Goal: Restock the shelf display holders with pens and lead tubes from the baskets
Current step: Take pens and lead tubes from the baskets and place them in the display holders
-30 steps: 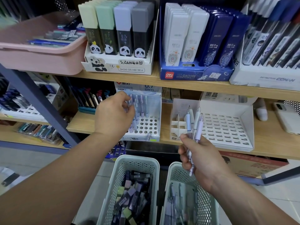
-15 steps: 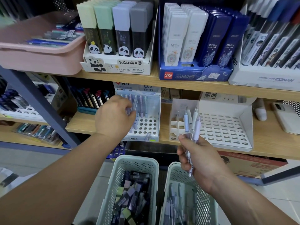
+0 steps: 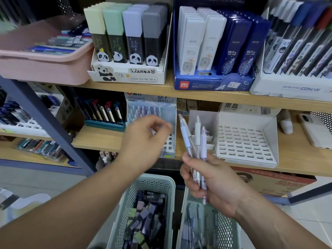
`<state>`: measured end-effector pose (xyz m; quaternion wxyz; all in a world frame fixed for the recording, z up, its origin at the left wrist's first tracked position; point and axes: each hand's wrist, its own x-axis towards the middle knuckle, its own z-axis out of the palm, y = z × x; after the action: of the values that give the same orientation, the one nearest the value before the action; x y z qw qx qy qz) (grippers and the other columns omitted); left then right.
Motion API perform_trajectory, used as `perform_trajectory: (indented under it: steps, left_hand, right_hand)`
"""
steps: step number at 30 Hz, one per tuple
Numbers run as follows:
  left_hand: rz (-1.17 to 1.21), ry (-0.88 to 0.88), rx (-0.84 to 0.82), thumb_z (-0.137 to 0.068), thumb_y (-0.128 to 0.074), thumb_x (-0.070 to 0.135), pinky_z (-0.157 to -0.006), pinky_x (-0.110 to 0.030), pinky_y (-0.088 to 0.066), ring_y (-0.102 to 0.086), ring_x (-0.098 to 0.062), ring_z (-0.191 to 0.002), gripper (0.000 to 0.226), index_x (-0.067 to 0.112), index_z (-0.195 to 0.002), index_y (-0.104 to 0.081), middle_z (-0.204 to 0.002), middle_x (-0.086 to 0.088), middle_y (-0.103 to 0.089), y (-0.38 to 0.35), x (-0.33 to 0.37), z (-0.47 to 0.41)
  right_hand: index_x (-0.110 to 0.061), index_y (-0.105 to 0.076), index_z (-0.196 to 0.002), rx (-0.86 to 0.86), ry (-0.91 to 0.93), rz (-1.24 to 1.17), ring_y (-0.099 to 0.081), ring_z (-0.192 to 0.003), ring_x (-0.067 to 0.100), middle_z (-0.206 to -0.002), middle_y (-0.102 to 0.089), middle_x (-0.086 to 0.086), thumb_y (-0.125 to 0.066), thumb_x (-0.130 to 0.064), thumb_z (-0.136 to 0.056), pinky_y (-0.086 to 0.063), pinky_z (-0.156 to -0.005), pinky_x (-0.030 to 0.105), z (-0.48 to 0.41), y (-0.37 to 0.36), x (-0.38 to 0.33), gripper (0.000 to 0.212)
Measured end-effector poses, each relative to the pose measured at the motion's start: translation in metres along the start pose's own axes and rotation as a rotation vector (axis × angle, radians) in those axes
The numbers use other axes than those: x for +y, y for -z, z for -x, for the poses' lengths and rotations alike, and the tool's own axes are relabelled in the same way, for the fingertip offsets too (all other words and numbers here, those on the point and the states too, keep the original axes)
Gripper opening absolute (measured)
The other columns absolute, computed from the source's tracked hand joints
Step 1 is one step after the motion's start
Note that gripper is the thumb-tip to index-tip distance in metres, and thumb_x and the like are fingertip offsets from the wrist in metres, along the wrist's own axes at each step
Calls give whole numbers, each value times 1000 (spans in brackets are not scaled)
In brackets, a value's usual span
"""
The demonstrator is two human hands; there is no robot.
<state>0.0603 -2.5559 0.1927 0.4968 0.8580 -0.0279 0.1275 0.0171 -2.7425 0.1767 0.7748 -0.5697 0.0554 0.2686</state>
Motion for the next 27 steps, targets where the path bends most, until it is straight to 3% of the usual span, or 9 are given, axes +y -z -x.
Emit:
perform_trajectory:
  steps: [3, 7, 12, 16, 21, 24, 27]
  left_hand:
    - [412, 308, -254, -92, -72, 27, -59, -20, -47, -61, -6, -55, 26, 12, -71, -70, -65, 2, -68, -22, 8, 27]
    - [518, 436, -232, -92, -72, 18, -46, -12, -41, -55, -7, -46, 30, -5, -75, -65, -57, -3, -62, -28, 2, 33]
    - [504, 481, -206, -91, -71, 26, -51, -21, -45, -60, -11, -57, 29, 2, -77, -64, -64, -2, -66, -24, 0, 31]
    - [610, 538, -75, -95, -65, 20, -53, -26, -45, -61, -16, -64, 17, 14, -79, -66, -73, -6, -64, -15, -5, 17]
    - [710, 511, -108, -97, -66, 20, -55, -25, -50, -67, -17, -67, 13, 11, -87, -68, -82, -9, -70, -12, -13, 11]
    - [757, 514, -95, -95, -67, 16, -57, -26, -53, -71, -20, -73, 4, 14, -98, -66, -84, -7, -73, -14, -15, 11]
    - [647, 551, 37, -86, -77, 12, -60, -28, -52, -72, -19, -80, 35, 25, -111, -57, -95, -5, -72, -16, -18, 9]
  right_hand:
    - [-14, -59, -100, -2, -14, 92, -44, -49, 18, -72, -58, 11, -66, -26, -96, -31, -43, 22, -3, -4, 5, 14]
    - [-10, -59, -104, 26, -18, 202, -49, -49, 19, -70, -59, 11, -62, -26, -99, -35, -43, 24, -4, -6, 9, 17]
    - [-4, -61, -115, 83, -48, 98, -61, -51, 27, -78, -69, 19, -63, -27, -98, -42, -41, 25, -5, -6, 5, 28]
    - [-8, -62, -116, 223, -45, 47, -67, -55, 27, -87, -75, 20, -62, -26, -99, -42, -40, 24, -10, -1, 3, 25]
    - [-9, -59, -113, 278, -12, -37, -60, -50, 22, -85, -74, 19, -64, -23, -98, -36, -38, 22, -12, 4, 2, 21]
    - [-12, -59, -102, 290, 38, -31, -50, -46, 17, -72, -65, 12, -63, -17, -99, -30, -38, 22, -13, 4, 2, 7]
    - [-15, -58, -90, 318, 88, -6, -41, -46, 15, -67, -55, 7, -61, -13, -99, -26, -39, 23, -14, 4, 1, 10]
